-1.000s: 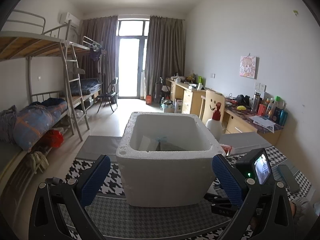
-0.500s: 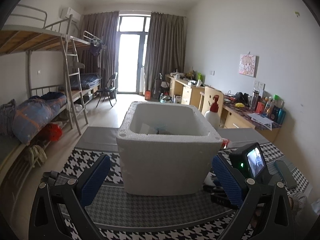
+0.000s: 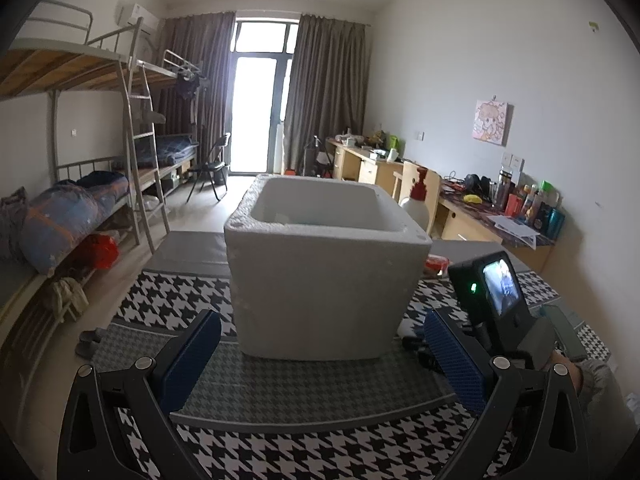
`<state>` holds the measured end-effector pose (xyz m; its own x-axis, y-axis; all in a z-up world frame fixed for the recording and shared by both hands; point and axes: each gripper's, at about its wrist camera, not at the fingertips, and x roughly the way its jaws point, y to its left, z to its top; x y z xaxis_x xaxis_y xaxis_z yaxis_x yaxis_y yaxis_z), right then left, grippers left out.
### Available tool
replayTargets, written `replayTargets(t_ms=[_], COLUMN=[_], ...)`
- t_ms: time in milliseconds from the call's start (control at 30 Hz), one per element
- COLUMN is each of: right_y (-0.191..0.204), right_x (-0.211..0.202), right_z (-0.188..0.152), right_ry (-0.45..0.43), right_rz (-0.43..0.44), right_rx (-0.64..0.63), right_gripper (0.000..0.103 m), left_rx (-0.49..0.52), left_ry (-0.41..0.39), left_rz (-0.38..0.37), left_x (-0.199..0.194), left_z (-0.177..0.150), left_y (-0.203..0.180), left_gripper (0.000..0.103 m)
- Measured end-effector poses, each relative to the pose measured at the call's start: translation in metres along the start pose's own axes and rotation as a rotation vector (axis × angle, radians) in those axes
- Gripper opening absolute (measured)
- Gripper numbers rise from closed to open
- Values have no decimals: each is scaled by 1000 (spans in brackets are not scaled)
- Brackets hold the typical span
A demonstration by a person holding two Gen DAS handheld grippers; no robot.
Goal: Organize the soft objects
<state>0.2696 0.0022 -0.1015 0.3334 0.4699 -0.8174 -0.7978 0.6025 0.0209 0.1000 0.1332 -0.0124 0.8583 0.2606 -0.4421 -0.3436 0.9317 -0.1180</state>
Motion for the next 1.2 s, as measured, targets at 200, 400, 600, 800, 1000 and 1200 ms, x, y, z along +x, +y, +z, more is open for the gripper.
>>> replayTargets(t_ms=[200, 400, 600, 800, 1000, 1200], right_y=[-6, -12, -17, -15, -8, 5], right_x=[-14, -33, -60, -89, -119, -138], right_z=[0, 0, 2, 7, 7, 9], right_ry=[-43, -92, -161, -244, -324, -380], right_rz=[18, 36, 46, 40, 35, 44], right_rx=[28, 48, 57, 54, 38, 11], right_gripper=[12, 12, 12, 12, 12, 12], left_rx=[5, 2, 4, 5, 6, 2], left_ry=[11, 20, 30, 32, 37, 39], left_rz=[-6, -13, -20, -23, -26, -20], left_x=[0, 0, 2, 0, -1, 0], left_z=[-6, -10, -14, -16, -19, -20], left_y=[-6, -7, -8, -13, -15, -15], left_gripper=[102, 102, 102, 102, 102, 102])
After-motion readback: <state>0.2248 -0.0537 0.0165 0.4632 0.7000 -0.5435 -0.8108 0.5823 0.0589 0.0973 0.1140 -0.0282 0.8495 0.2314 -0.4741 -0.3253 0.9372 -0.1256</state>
